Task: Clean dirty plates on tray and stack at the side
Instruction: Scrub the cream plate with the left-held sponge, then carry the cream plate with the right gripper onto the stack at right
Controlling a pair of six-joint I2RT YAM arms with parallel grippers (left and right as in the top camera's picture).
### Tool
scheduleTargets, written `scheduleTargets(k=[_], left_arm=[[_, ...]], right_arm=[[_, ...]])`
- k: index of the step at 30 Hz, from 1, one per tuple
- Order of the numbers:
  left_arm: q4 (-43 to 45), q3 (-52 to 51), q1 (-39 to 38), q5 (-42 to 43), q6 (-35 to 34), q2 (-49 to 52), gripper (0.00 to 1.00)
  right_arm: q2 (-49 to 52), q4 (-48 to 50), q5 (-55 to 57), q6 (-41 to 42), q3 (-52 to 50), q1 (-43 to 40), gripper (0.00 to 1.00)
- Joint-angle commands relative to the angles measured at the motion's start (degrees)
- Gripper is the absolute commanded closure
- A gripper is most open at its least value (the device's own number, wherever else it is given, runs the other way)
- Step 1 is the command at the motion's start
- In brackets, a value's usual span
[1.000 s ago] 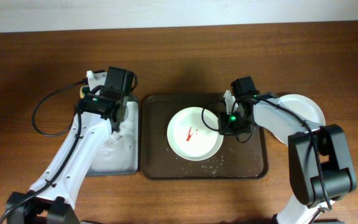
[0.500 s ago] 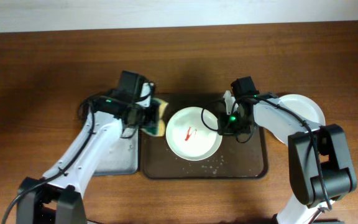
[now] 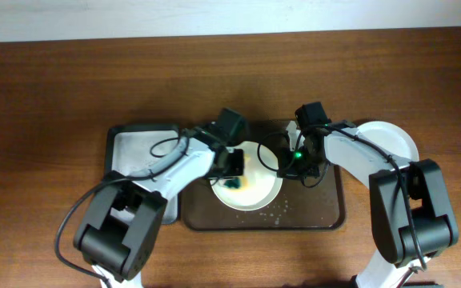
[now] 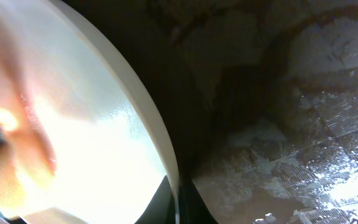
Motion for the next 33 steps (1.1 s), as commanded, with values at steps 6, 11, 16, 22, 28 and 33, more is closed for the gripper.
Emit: scheduleTargets(k=[6,11,16,22,28,33], left_arm=[[0.8,5.2,0.4,6.0,8.7,-3.4,1.0],[3.5,5.2,-3.0,4.6,3.8,5.8,1.0],[-8.3,5.2,1.7,-3.6,3.8,6.2,1.0],[-10.2,5.7,4.0,-2.8,10.2,-6.5,1.0],[-16.0,5.6,14.4,-3.4,12.8,-15.3,1.0],[-12.0,-2.9,27.3,-6.2,19.3,-14.8,1.0]], right_arm=[[-0.2,-0.7,4.7,1.7,-0.1,-0.2,0.96],[-0.2,-0.9,4.7,1.7,-0.1,-0.2,0.96],[-0.2,-1.1,4.7,1.7,-0.1,-0.2,0.96],[-0.2,0.0,4.7,1.7,-0.1,-0.2,0.75],[-0.7,-0.9,4.6,0.4,0.0,-0.2,0.96],[-12.3,-1.7,11.4,-0.9,0.0,-0.2,0.96]])
